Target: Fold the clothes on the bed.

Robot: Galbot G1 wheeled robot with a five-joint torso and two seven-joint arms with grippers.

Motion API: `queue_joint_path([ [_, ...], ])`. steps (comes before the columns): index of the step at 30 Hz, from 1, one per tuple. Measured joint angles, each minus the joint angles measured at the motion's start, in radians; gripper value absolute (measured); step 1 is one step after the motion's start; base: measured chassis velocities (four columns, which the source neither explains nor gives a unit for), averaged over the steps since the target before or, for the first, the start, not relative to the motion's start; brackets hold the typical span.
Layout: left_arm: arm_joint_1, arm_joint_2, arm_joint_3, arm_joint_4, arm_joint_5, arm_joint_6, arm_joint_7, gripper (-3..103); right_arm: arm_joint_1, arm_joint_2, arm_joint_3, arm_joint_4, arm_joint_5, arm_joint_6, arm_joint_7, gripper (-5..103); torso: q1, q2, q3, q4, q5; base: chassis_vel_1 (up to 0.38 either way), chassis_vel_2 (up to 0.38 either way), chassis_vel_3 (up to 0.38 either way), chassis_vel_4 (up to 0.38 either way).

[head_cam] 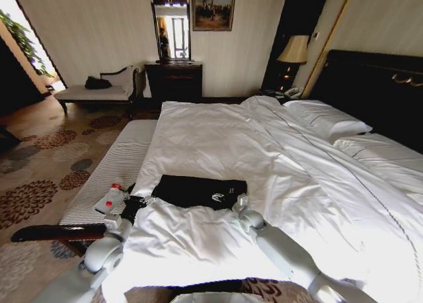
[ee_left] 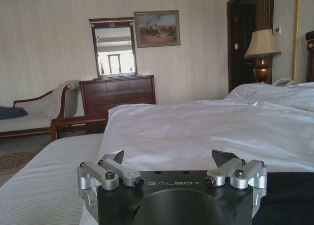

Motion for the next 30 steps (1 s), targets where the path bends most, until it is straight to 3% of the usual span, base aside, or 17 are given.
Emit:
queue_joint_path([
  [4, -0.010, -0.002, 0.012, 0.001, 0.003, 0.000, 0.000, 100, -0.030, -0.041, 0.034, 0.053, 0.016, -0.011, 0.012, 100, 0.000, 0.000, 0.000, 0.0000, 0.0001, 0.000, 0.000, 0.000, 0.000],
  [7, -0.010, -0.004, 0.015, -0.005, 0.005, 0.001, 0.000, 100, -0.052, -0.073, 0.065, 0.134, 0.093, -0.037, 0.028, 100, 0.000, 0.000, 0.000, 0.0004, 0.0001, 0.000, 0.000, 0.000, 0.000],
  [10, 0.002, -0.006, 0.007, -0.017, 0.007, 0.001, 0.003, 100, -0.081, -0.126, 0.114, 0.266, 0.266, -0.094, 0.059, 100, 0.000, 0.000, 0.000, 0.0006, -0.0001, 0.000, 0.000, 0.000, 0.000],
  [11, 0.002, -0.006, 0.007, -0.017, 0.007, 0.001, 0.003, 100, -0.081, -0.126, 0.114, 0.266, 0.266, -0.094, 0.059, 100, 0.000, 0.000, 0.000, 0.0006, -0.0001, 0.000, 0.000, 0.000, 0.000],
  [14, 0.013, -0.008, 0.000, -0.026, 0.015, 0.000, 0.010, 100, -0.097, -0.169, 0.171, 0.356, 0.484, -0.182, 0.115, 100, 0.000, 0.000, 0.000, 0.0005, -0.0002, 0.000, 0.000, 0.000, 0.000],
  [15, 0.013, -0.008, 0.000, -0.026, 0.015, 0.000, 0.010, 100, -0.097, -0.169, 0.171, 0.356, 0.484, -0.182, 0.115, 100, 0.000, 0.000, 0.000, 0.0005, -0.0002, 0.000, 0.000, 0.000, 0.000],
  [17, 0.017, -0.011, 0.000, -0.035, 0.021, -0.001, 0.011, 100, -0.102, -0.178, 0.211, 0.379, 0.626, -0.249, 0.152, 100, 0.000, 0.000, 0.000, 0.0005, -0.0001, 0.000, 0.000, 0.000, 0.000],
  [18, 0.017, -0.011, 0.000, -0.035, 0.021, -0.001, 0.011, 100, -0.102, -0.178, 0.211, 0.379, 0.626, -0.249, 0.152, 100, 0.000, 0.000, 0.000, 0.0005, -0.0001, 0.000, 0.000, 0.000, 0.000],
  [20, 0.022, -0.013, -0.003, -0.045, 0.029, 0.000, 0.010, 100, -0.115, -0.173, 0.251, 0.394, 0.719, -0.297, 0.177, 100, 0.000, 0.000, 0.000, 0.0005, -0.0001, 0.000, 0.000, 0.000, 0.000],
  [30, 0.081, -0.005, -0.041, -0.085, 0.036, 0.003, 0.010, 100, -0.233, -0.111, 0.402, 0.379, 0.762, -0.380, 0.194, 100, 0.000, 0.000, 0.000, 0.0004, 0.0001, 0.000, 0.000, 0.000, 0.000],
])
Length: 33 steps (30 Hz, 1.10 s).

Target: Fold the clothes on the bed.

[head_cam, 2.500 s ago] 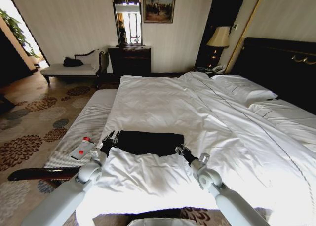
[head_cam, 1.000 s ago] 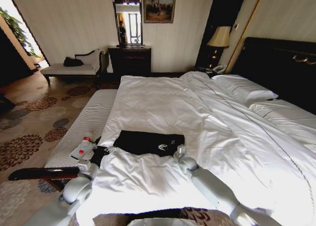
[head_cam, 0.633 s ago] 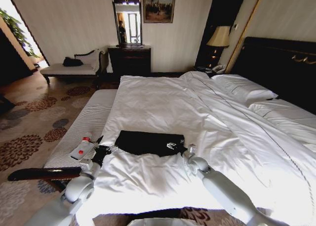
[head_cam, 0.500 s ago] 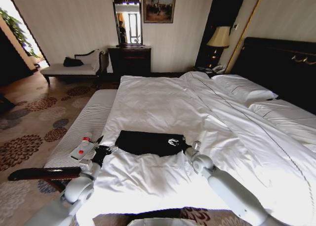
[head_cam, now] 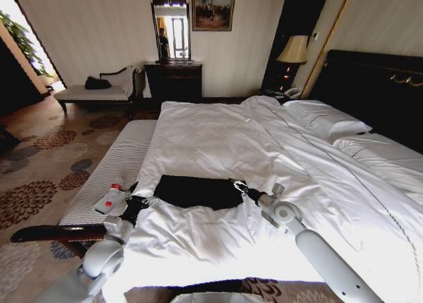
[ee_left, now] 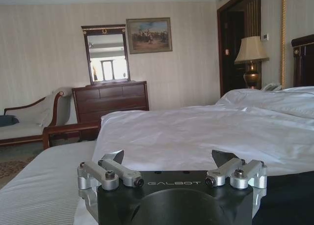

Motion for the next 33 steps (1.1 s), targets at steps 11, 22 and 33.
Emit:
queue_joint_path([
  [11, 0.014, -0.005, 0.005, -0.019, 0.010, 0.002, -0.002, 100, -0.044, 0.023, 0.028, -0.063, -0.021, -0.035, -0.018, 100, 0.000, 0.000, 0.000, 0.0000, -0.0002, 0.000, 0.000, 0.000, 0.000],
  [22, 0.013, -0.005, 0.011, -0.001, 0.034, 0.004, -0.012, 100, 0.016, 0.096, -0.020, -0.119, -0.003, -0.051, 0.003, 100, 0.000, 0.000, 0.000, 0.0000, -0.0003, 0.000, 0.000, 0.000, 0.000],
  [33, 0.028, -0.003, -0.043, -0.016, 0.013, 0.016, -0.025, 100, 0.058, 0.157, -0.085, -0.156, -0.036, -0.056, 0.011, 101, 0.000, 0.000, 0.000, 0.0000, -0.0004, 0.000, 0.000, 0.000, 0.000],
])
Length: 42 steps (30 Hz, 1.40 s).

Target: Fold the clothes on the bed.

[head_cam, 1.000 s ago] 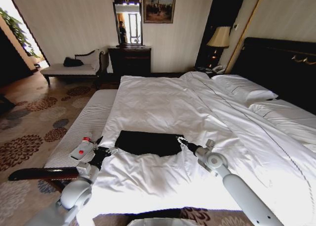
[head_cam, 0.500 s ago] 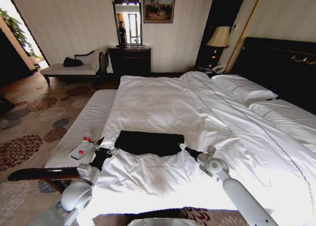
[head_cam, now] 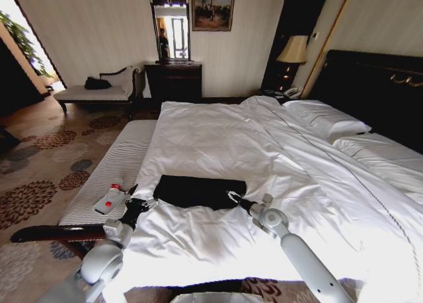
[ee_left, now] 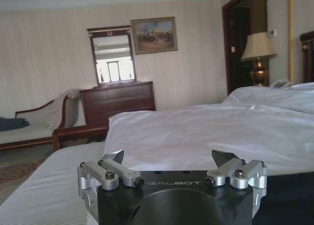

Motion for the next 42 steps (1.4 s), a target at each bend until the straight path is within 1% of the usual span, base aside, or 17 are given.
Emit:
queue_joint_path([
  [1, -0.001, -0.002, -0.010, 0.000, -0.014, 0.003, -0.005, 100, 0.000, 0.001, -0.001, -0.003, -0.003, 0.001, 0.001, 96, 0.000, 0.000, 0.000, 0.0000, 0.0000, 0.000, 0.000, 0.000, 0.000],
  [2, -0.001, -0.003, -0.018, -0.001, -0.025, 0.005, -0.007, 100, 0.000, 0.001, -0.002, -0.005, -0.005, 0.002, 0.001, 96, 0.000, 0.000, 0.000, -0.0001, 0.0000, 0.000, 0.000, 0.000, 0.000],
  [4, -0.001, -0.003, -0.027, -0.001, -0.037, 0.007, -0.008, 100, 0.000, 0.001, -0.002, -0.006, -0.008, 0.004, 0.001, 86, 0.000, 0.000, 0.000, -0.0002, 0.0001, 0.000, 0.000, 0.000, 0.000],
  [5, -0.001, -0.003, -0.027, -0.001, -0.037, 0.007, -0.008, 100, 0.000, 0.001, -0.002, -0.006, -0.008, 0.004, 0.001, 86, 0.000, 0.000, 0.000, -0.0002, 0.0001, 0.000, 0.000, 0.000, 0.000],
  [6, -0.001, -0.002, -0.028, -0.001, -0.037, 0.007, -0.008, 100, 0.001, 0.001, -0.003, -0.006, -0.008, 0.004, 0.001, 80, 0.000, 0.000, 0.000, -0.0001, 0.0001, 0.000, 0.000, 0.000, 0.000],
  [8, -0.002, -0.003, -0.021, -0.003, -0.036, 0.007, -0.008, 100, 0.004, 0.001, -0.005, -0.006, -0.008, 0.006, 0.000, 70, 0.000, 0.000, 0.000, 0.0000, 0.0003, 0.000, 0.000, 0.000, 0.000],
  [10, -0.001, -0.006, -0.014, -0.005, -0.028, 0.007, -0.008, 100, 0.005, 0.001, -0.006, -0.005, -0.008, 0.006, 0.000, 64, 0.000, 0.000, 0.000, 0.0001, 0.0002, 0.000, 0.000, 0.000, 0.000],
  [11, -0.001, -0.006, -0.014, -0.005, -0.028, 0.007, -0.008, 100, 0.005, 0.001, -0.006, -0.005, -0.008, 0.006, 0.000, 64, 0.000, 0.000, 0.000, 0.0001, 0.0002, 0.000, 0.000, 0.000, 0.000],
  [14, 0.008, -0.007, -0.012, -0.009, -0.019, 0.005, -0.007, 100, 0.005, -0.002, -0.011, -0.002, -0.015, 0.008, -0.001, 47, 0.000, 0.000, 0.000, 0.0001, 0.0003, 0.000, 0.000, 0.000, 0.000],
  [15, 0.008, -0.007, -0.012, -0.009, -0.019, 0.005, -0.007, 100, 0.005, -0.002, -0.011, -0.002, -0.015, 0.008, -0.001, 47, 0.000, 0.000, 0.000, 0.0001, 0.0003, 0.000, 0.000, 0.000, 0.000],
  [18, 0.020, -0.006, -0.018, -0.010, -0.011, 0.002, -0.004, 100, 0.007, -0.005, -0.014, -0.004, -0.020, 0.011, -0.005, 32, 0.000, 0.000, 0.000, 0.0001, 0.0003, 0.000, 0.000, 0.000, 0.000],
  [20, 0.023, -0.007, -0.019, -0.011, -0.010, 0.001, -0.003, 100, 0.008, -0.006, -0.015, -0.005, -0.020, 0.012, -0.007, 32, 0.000, 0.000, 0.000, 0.0002, 0.0002, 0.000, 0.000, 0.000, 0.000],
  [22, 0.024, -0.008, -0.019, -0.011, -0.009, 0.000, -0.001, 100, 0.011, -0.006, -0.018, -0.006, -0.022, 0.015, -0.009, 21, 0.000, 0.000, 0.000, 0.0002, 0.0003, 0.000, 0.000, 0.000, 0.000],
  [23, 0.024, -0.008, -0.019, -0.011, -0.009, 0.000, -0.001, 100, 0.011, -0.006, -0.018, -0.006, -0.022, 0.015, -0.009, 21, 0.000, 0.000, 0.000, 0.0002, 0.0003, 0.000, 0.000, 0.000, 0.000],
  [25, 0.024, -0.008, -0.019, -0.011, -0.007, -0.001, 0.000, 100, 0.013, -0.005, -0.020, -0.009, -0.024, 0.019, -0.009, 10, 0.000, 0.000, 0.000, 0.0002, 0.0003, 0.000, 0.000, 0.000, 0.000],
  [28, 0.024, -0.008, -0.019, -0.011, -0.006, -0.002, 0.001, 100, 0.014, -0.005, -0.021, -0.009, -0.025, 0.021, -0.009, 5, 0.000, 0.000, 0.000, 0.0001, 0.0003, 0.000, 0.000, 0.000, 0.000],
  [42, 0.014, -0.006, -0.011, -0.011, -0.001, -0.005, -0.001, 100, -0.001, -0.039, -0.004, 0.052, -0.056, 0.037, -0.014, 5, 0.000, 0.000, 0.000, 0.0001, 0.0004, 0.000, 0.000, 0.000, 0.000],
])
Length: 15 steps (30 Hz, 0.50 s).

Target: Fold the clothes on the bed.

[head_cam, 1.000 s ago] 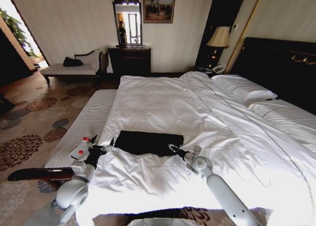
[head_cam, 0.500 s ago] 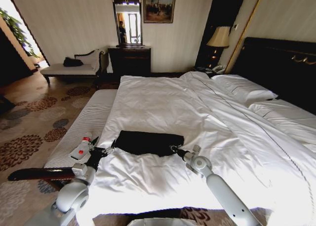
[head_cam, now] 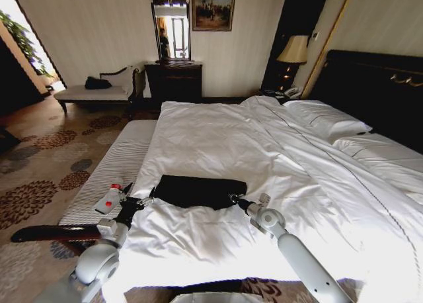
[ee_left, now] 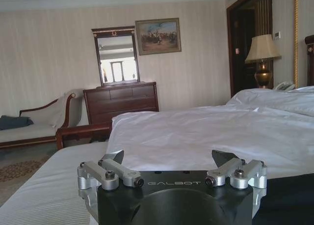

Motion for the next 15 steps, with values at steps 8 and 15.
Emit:
queue_joint_path([
  [8, -0.017, -0.001, 0.017, 0.000, 0.000, 0.000, 0.000, 100, -0.038, -0.081, 0.074, 0.110, 0.000, 0.003, 0.009, 5, 0.000, 0.000, 0.000, -0.0002, -0.0001, 0.000, 0.000, 0.000, 0.000],
  [15, -0.044, -0.005, 0.048, 0.007, 0.002, 0.000, -0.001, 100, -0.075, -0.148, 0.161, 0.142, 0.007, -0.003, 0.002, 5, 0.000, 0.000, 0.000, -0.0002, 0.0000, 0.000, 0.000, 0.000, 0.000],
])
